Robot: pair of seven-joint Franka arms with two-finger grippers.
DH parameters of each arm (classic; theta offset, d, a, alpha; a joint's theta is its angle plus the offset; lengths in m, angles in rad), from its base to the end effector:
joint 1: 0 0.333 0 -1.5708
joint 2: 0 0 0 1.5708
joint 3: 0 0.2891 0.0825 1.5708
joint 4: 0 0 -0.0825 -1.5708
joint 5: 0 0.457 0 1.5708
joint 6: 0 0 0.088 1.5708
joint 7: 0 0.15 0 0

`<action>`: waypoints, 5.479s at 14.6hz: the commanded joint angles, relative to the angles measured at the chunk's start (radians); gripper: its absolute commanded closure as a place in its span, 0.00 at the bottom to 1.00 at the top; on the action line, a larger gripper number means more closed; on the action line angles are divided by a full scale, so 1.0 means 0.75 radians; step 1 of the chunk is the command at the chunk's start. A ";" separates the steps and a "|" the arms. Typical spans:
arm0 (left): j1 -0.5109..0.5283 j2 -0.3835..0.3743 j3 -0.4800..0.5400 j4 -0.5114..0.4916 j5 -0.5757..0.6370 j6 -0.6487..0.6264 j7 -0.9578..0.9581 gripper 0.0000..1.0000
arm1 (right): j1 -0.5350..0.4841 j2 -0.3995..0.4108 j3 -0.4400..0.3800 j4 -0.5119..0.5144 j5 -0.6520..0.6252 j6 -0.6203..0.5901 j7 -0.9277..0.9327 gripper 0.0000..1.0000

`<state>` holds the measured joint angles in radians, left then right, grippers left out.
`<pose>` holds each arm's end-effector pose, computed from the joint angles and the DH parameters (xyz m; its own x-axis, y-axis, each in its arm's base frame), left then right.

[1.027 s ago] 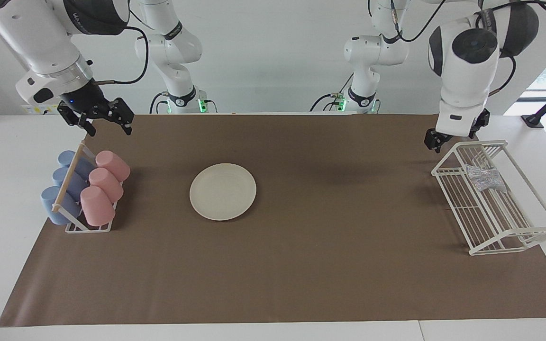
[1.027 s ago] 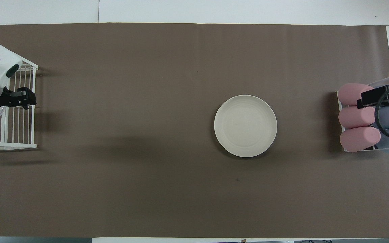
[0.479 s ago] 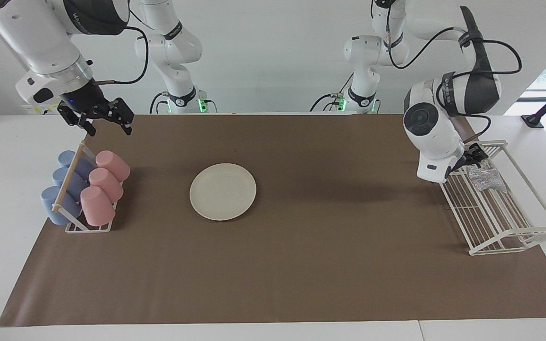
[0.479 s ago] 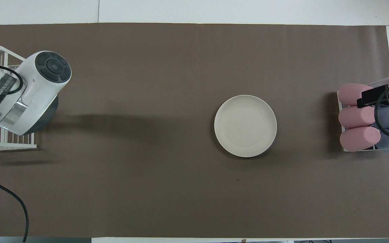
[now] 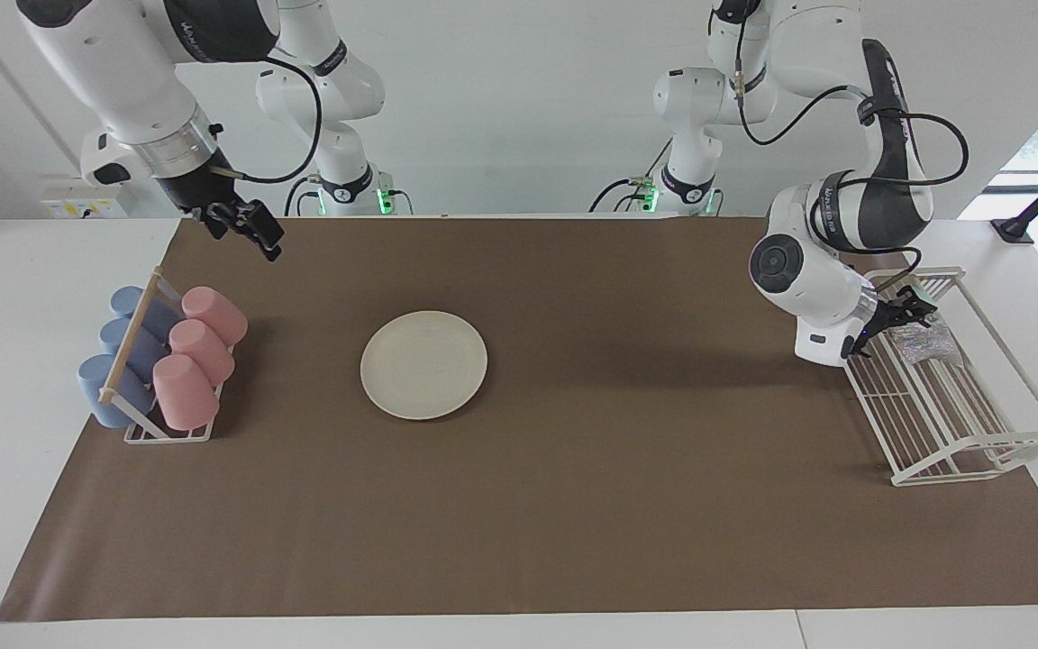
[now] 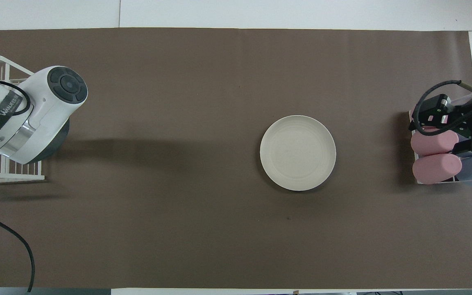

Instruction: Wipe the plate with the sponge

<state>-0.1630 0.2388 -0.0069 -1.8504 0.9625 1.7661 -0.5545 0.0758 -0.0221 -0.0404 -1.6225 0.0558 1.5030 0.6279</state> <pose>0.6585 -0.0046 0.3177 0.9990 -0.0032 0.0437 0.0336 -0.5851 -0.8103 0.6077 0.0300 0.5352 0.8246 -0.5545 -0.1119 -0.5569 -0.8305 0.0112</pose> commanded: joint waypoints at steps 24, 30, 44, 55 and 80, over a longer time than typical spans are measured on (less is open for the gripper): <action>0.068 -0.059 -0.007 0.220 -0.194 -0.084 0.193 1.00 | 0.079 -0.010 0.373 -0.085 0.275 0.301 1.713 0.00; 0.152 -0.071 0.005 0.567 -1.000 -0.415 0.336 1.00 | 0.293 0.273 0.371 0.236 0.200 0.330 2.144 0.00; 0.346 -0.541 0.003 -0.259 -2.577 -0.165 0.575 1.00 | 0.345 0.214 0.373 0.112 0.122 0.383 2.149 0.00; 0.138 -0.529 0.003 -0.607 -3.205 -0.136 1.167 1.00 | 0.384 0.130 0.373 -0.080 0.124 0.597 2.047 0.00; 0.023 -0.543 -0.003 -0.676 -3.363 -0.021 1.238 1.00 | 0.553 0.242 0.373 -0.082 0.122 0.845 2.010 1.00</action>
<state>-0.1269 -0.1311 -0.0190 -2.3204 -1.5366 1.7318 0.3574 0.4942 0.1661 0.2363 -1.6759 0.1608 2.1357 2.1502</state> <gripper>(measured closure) 0.965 0.648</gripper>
